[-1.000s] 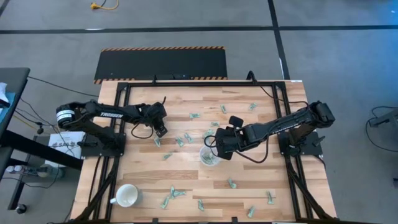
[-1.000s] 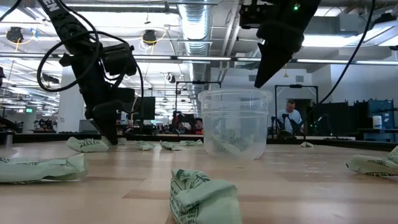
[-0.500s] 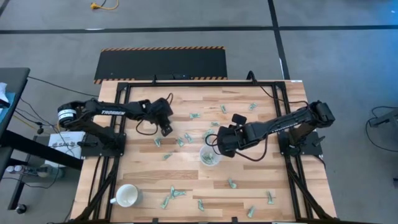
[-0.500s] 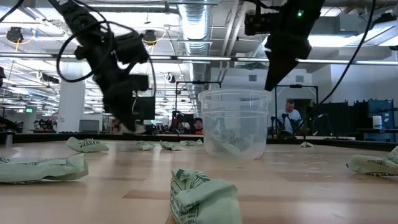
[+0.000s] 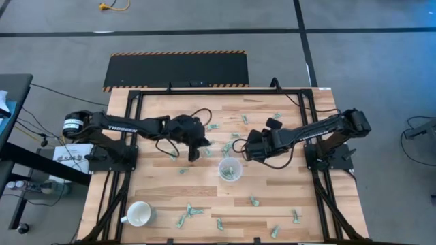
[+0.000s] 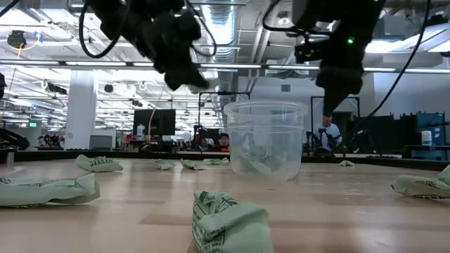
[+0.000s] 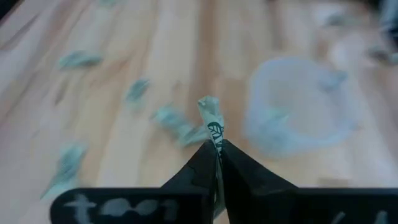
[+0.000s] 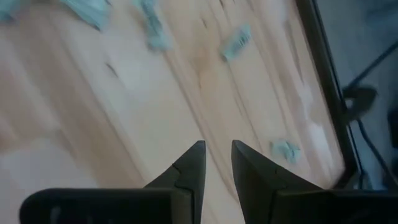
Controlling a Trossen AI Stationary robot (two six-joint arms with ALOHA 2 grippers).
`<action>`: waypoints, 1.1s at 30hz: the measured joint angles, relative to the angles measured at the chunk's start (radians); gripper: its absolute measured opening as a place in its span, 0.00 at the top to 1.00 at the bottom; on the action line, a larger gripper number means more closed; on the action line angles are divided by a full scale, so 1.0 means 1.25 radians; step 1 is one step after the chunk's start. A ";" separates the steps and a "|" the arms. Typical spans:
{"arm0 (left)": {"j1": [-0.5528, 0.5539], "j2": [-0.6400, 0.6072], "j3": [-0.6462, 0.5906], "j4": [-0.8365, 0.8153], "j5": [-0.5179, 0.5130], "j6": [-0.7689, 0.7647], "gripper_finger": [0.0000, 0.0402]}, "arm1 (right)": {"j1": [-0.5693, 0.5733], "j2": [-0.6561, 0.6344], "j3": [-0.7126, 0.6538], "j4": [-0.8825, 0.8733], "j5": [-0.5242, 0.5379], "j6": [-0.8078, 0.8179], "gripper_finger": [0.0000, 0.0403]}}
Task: Pick and place Stevia / Truvia into bins
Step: Put the stevia packet into the transparent container
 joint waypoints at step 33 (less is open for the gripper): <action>-0.117 0.238 0.148 0.080 0.053 0.049 0.97 | 0.005 -0.280 -0.258 0.190 0.020 0.209 0.83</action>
